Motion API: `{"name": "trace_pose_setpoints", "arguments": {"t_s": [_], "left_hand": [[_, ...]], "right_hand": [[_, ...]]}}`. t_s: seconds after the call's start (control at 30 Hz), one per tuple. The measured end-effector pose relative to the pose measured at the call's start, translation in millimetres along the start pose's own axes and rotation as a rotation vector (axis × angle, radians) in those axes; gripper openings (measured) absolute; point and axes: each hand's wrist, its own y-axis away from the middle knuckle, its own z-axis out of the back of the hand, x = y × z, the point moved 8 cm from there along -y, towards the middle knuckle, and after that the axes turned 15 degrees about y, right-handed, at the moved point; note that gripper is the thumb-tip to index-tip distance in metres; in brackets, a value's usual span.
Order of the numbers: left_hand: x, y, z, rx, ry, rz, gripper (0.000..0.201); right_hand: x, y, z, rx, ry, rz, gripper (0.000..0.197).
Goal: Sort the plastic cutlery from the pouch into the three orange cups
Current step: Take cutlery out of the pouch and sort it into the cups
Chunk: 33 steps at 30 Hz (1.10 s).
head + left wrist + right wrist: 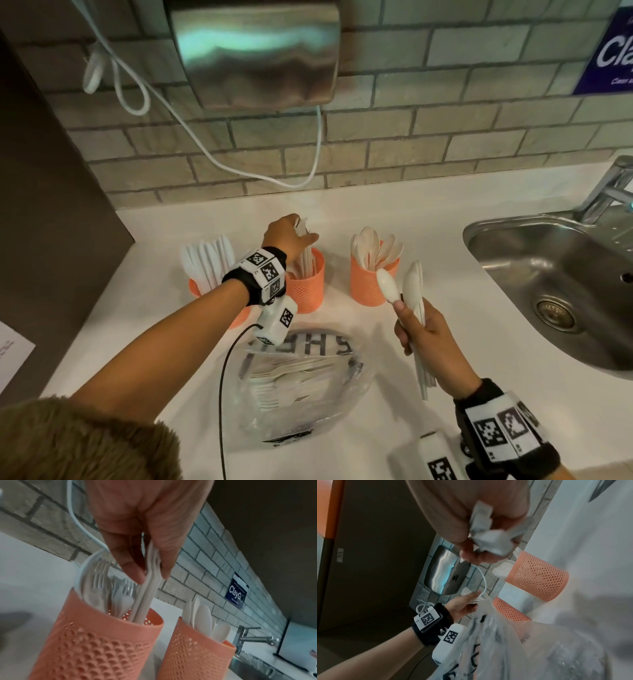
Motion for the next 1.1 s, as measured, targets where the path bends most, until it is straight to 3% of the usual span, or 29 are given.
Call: {"name": "trace_pose_setpoints", "arguments": {"t_s": [0.1, 0.27, 0.37, 0.5, 0.7, 0.8, 0.93, 1.1], "left_hand": [[6.4, 3.3, -7.0, 0.083, -0.111, 0.028, 0.022], [1.4, 4.0, -24.1, 0.145, -0.448, -0.117, 0.023], [5.1, 5.7, -35.6, 0.187, -0.640, -0.147, 0.032], [7.5, 11.0, -43.8, 0.229, -0.797, -0.180, 0.065], [23.0, 8.5, -42.1, 0.312, -0.699, -0.072, 0.088], [18.2, 11.8, -41.1, 0.280, -0.677, -0.124, 0.085], [27.1, 12.4, -45.9, 0.359, -0.691, -0.077, 0.081], [31.8, 9.6, -38.2, 0.375, -0.634, -0.009, 0.080]], "right_hand": [[5.5, -3.2, 0.5, -0.010, 0.024, 0.041, 0.027], [4.4, -8.2, -6.0, 0.040, -0.076, 0.007, 0.024], [0.5, -7.8, -9.3, 0.065, -0.136, -0.023, 0.019], [0.3, -5.4, -9.2, 0.075, -0.164, -0.038, 0.017], [-0.7, -2.1, -0.9, 0.046, -0.100, 0.002, 0.019], [-6.7, 0.7, 2.9, 0.037, -0.107, -0.020, 0.026], [-8.6, 1.7, 3.7, 0.046, -0.099, -0.012, 0.033], [-8.4, -4.9, 3.1, 0.041, -0.071, 0.008, 0.025]]}}
